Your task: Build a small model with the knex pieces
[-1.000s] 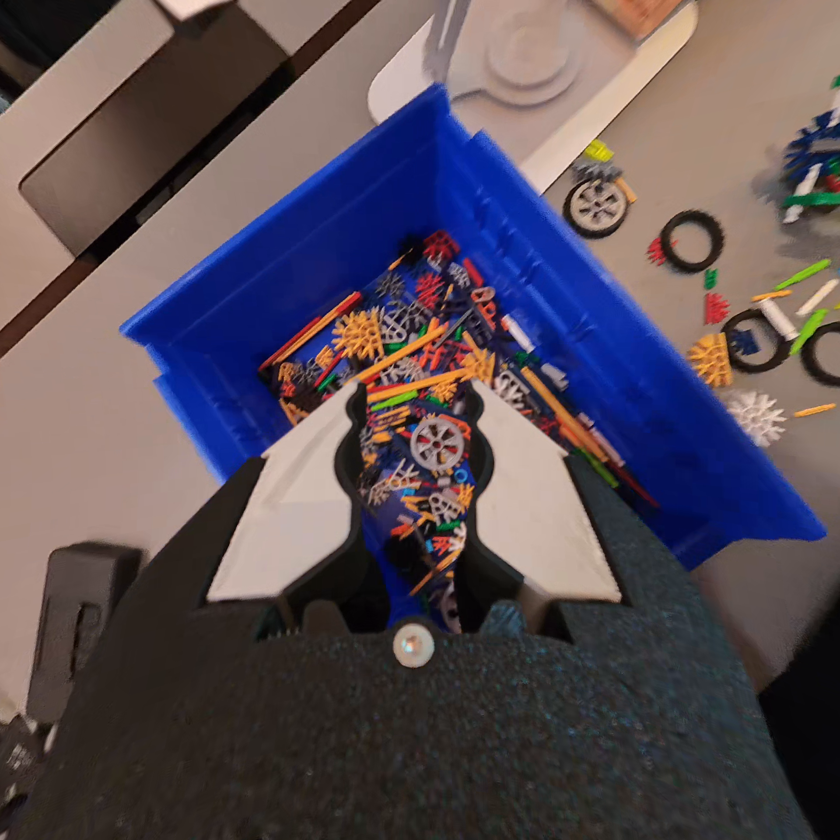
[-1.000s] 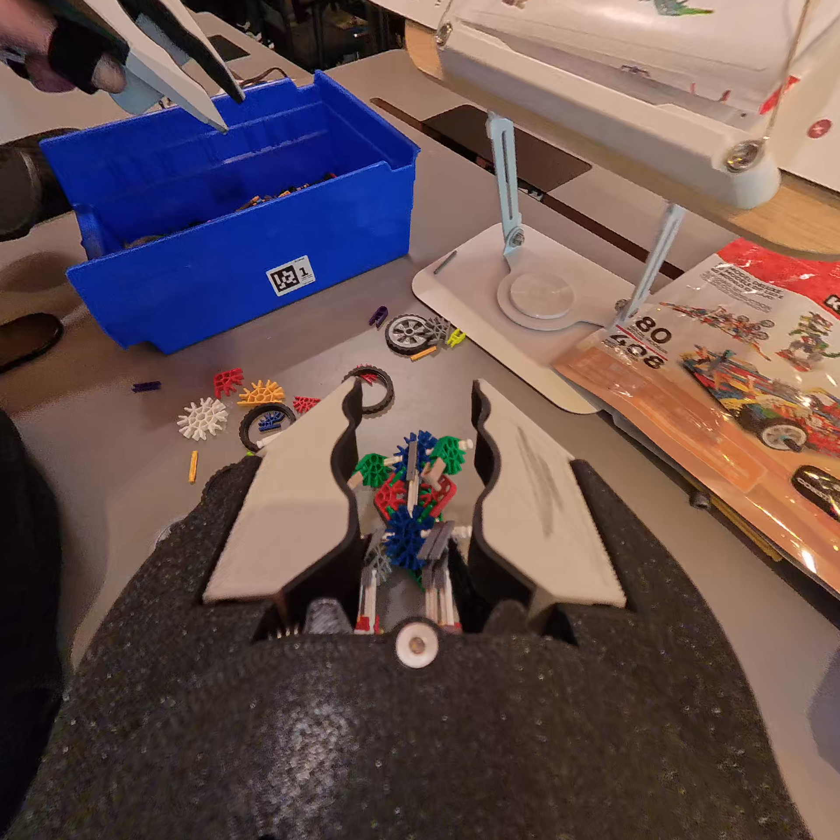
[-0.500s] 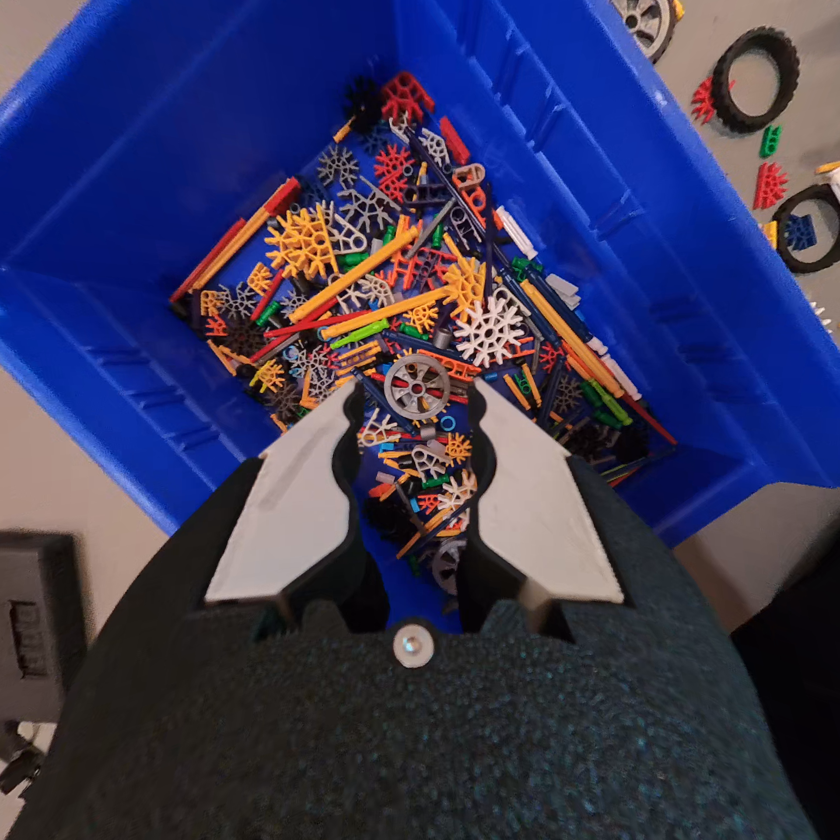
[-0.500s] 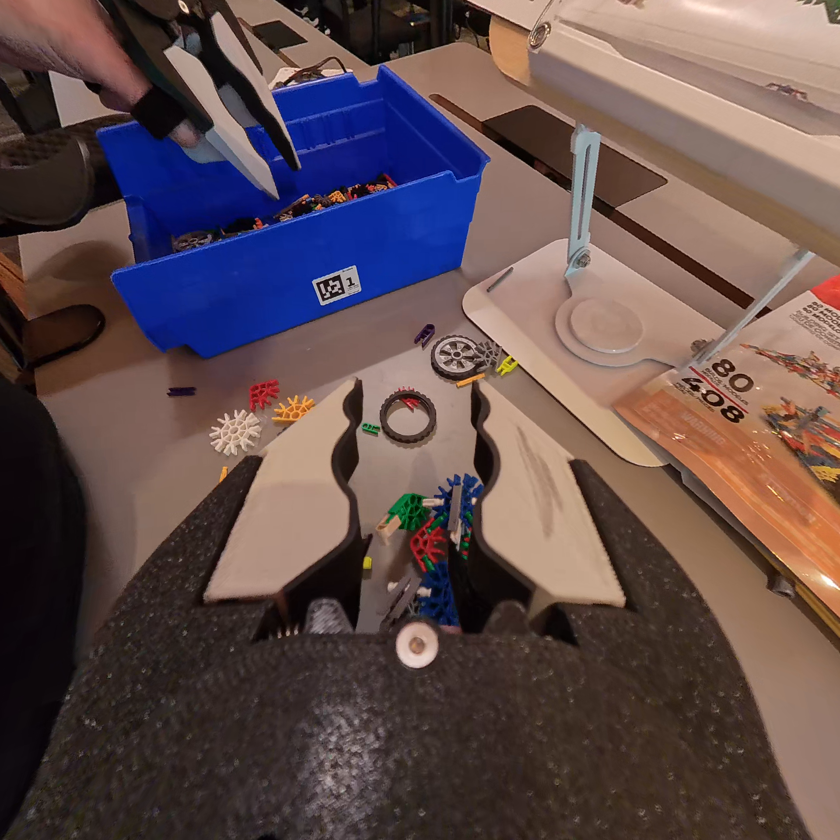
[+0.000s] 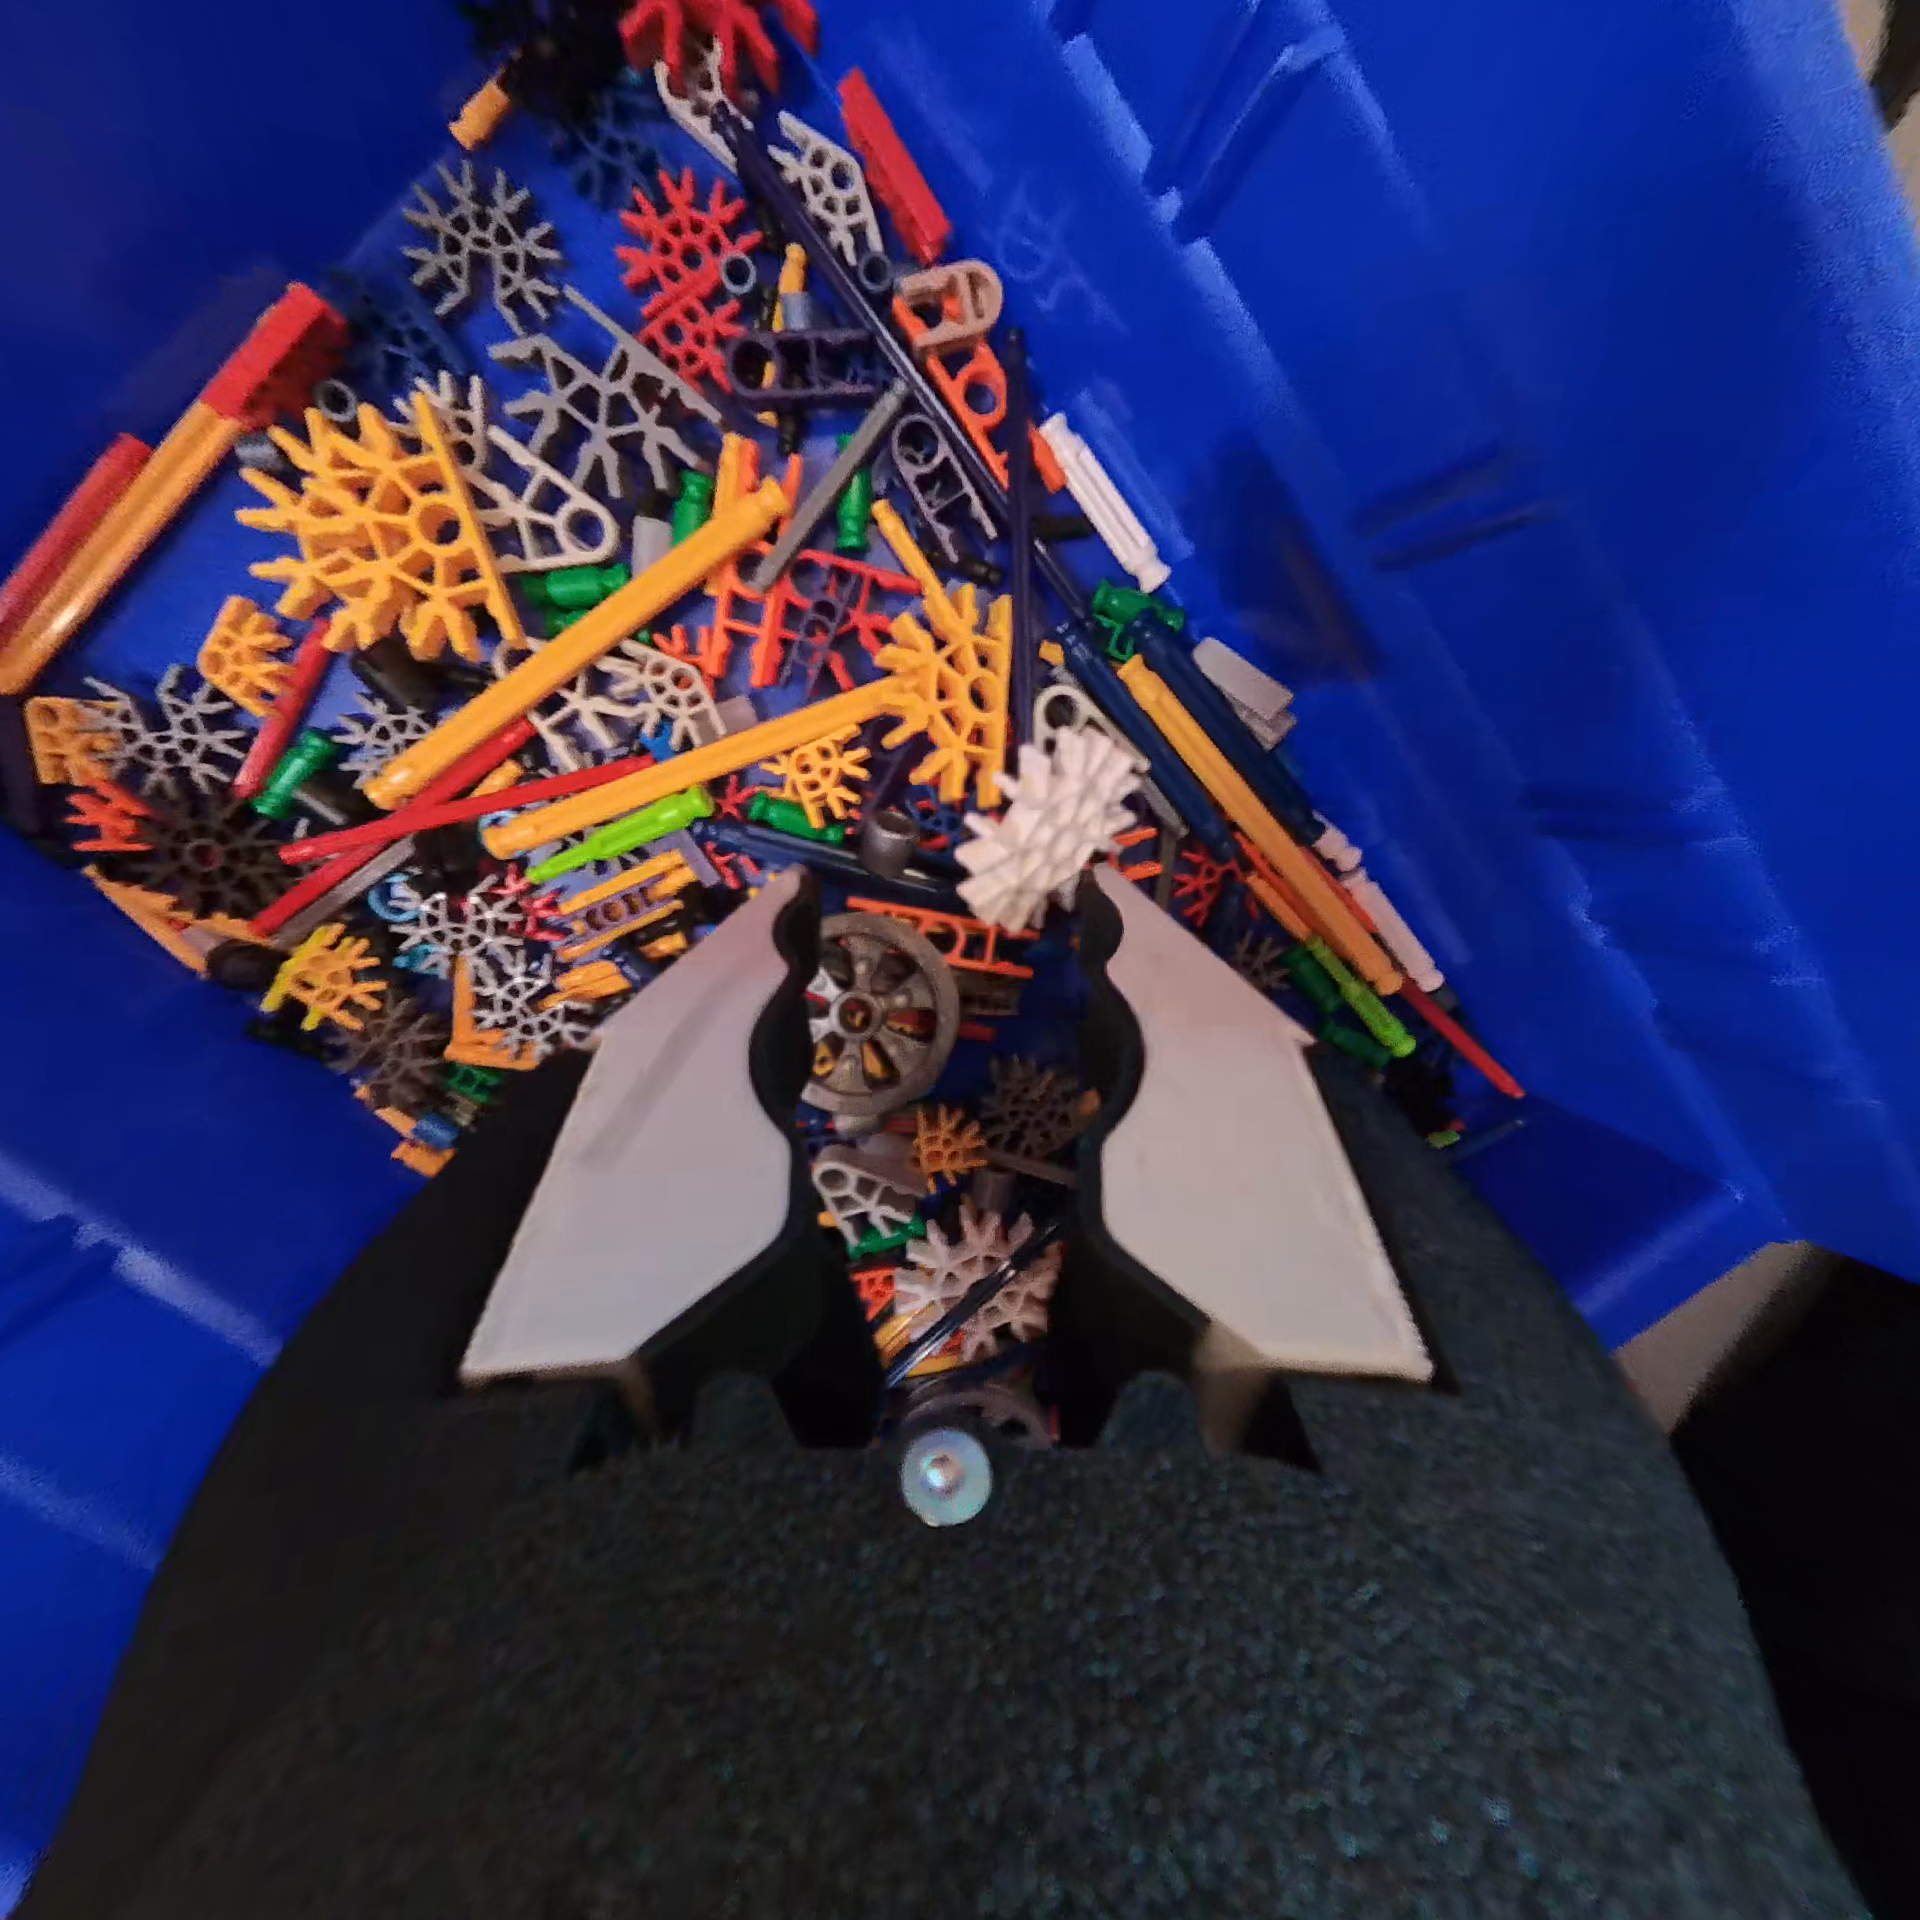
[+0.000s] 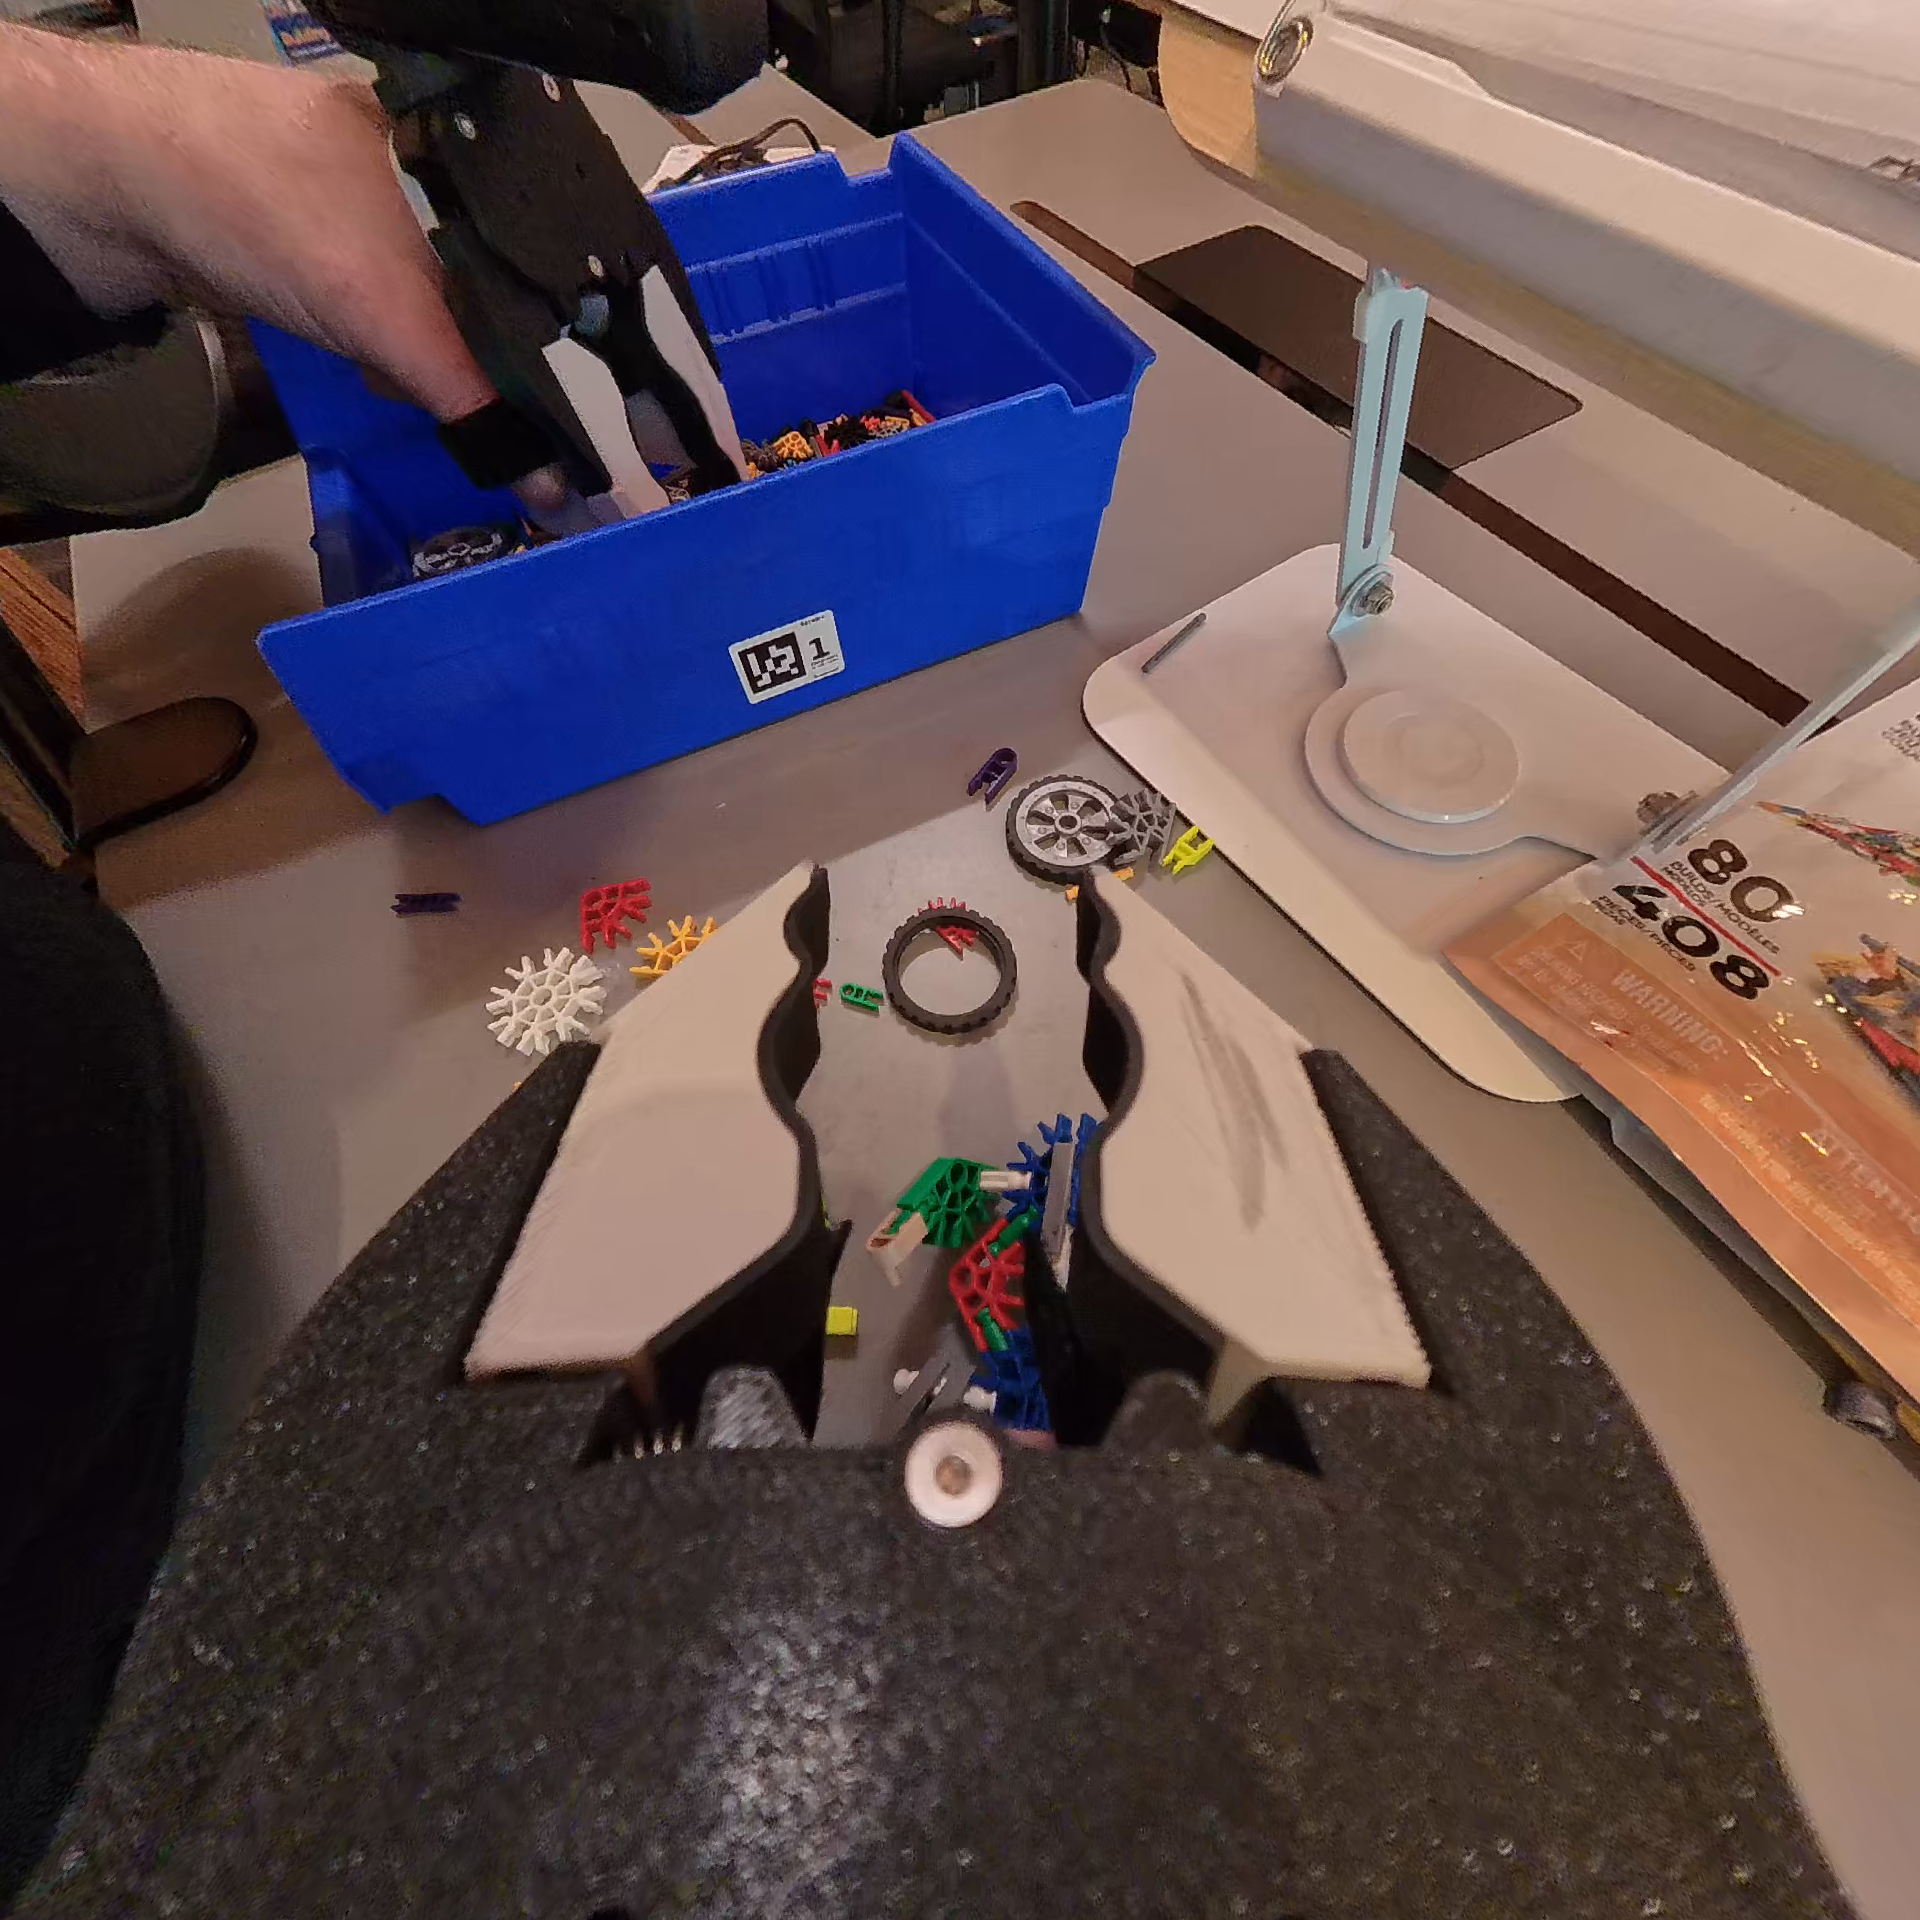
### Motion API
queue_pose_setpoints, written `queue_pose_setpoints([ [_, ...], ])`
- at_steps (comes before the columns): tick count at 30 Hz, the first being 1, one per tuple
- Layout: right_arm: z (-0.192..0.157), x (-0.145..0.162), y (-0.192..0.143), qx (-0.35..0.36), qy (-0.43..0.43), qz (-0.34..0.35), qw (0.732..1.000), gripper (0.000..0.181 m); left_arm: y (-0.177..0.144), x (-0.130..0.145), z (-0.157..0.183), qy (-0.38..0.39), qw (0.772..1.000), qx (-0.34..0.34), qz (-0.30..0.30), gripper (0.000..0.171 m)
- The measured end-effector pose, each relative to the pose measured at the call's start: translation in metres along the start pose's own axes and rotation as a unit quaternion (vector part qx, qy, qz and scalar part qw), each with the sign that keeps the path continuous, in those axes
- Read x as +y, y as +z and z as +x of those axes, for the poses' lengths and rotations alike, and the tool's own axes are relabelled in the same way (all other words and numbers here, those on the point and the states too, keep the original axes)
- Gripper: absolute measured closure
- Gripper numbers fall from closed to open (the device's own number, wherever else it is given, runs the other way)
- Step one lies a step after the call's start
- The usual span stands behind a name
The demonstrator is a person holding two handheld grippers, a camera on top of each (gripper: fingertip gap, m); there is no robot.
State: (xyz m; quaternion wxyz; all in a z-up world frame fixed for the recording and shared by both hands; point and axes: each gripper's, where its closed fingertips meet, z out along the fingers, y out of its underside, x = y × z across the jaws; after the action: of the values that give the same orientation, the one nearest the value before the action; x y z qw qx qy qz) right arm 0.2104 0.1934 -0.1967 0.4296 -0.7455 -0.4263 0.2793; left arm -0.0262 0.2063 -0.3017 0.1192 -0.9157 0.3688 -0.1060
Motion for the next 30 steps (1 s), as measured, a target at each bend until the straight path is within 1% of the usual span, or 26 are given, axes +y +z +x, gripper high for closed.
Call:
queue_pose_setpoints([
  [2,0.0,0.002,0.0,-0.001,0.002,-0.001,1.0,0.134,0.001,0.003,0.007,0.0,1.0,0.013,0.0,0.134],
  [4,0.001,0.002,0.0,-0.001,0.003,-0.002,1.0,0.134,0.003,0.011,0.017,0.005,0.999,0.03,-0.018,0.138],
  [5,0.002,0.003,0.001,-0.001,0.004,-0.002,1.0,0.134,0.003,0.014,0.019,0.01,0.999,0.03,-0.022,0.145],
  [6,0.002,0.003,0.001,-0.002,0.004,-0.002,1.0,0.134,0.004,0.017,0.022,0.013,0.999,0.032,-0.027,0.148],
  [10,0.001,0.001,0.004,-0.004,0.002,-0.001,1.0,0.134,-0.002,0.023,0.029,0.011,0.998,0.045,-0.032,0.152],
  [13,0.001,0.0,0.006,-0.006,0.0,-0.002,1.0,0.134,-0.01,0.02,0.026,0.006,0.999,0.037,-0.021,0.151],
  [19,-0.001,-0.003,0.008,-0.009,-0.002,0.001,1.0,0.134,-0.014,0.008,0.011,-0.007,1.0,0.002,0.01,0.139],
  [22,-0.001,-0.003,0.008,-0.008,-0.003,0.001,1.0,0.134,-0.014,-0.002,0.002,0.0,0.999,-0.025,0.029,0.139],
  [27,0.0,-0.001,0.006,-0.006,0.0,0.001,1.0,0.134,-0.005,-0.011,-0.003,0.004,0.999,-0.027,0.03,0.139],
  [30,0.001,0.0,0.006,-0.006,0.002,0.001,1.0,0.134,0.0,-0.012,0.0,0.005,1.0,-0.017,0.024,0.132],
])
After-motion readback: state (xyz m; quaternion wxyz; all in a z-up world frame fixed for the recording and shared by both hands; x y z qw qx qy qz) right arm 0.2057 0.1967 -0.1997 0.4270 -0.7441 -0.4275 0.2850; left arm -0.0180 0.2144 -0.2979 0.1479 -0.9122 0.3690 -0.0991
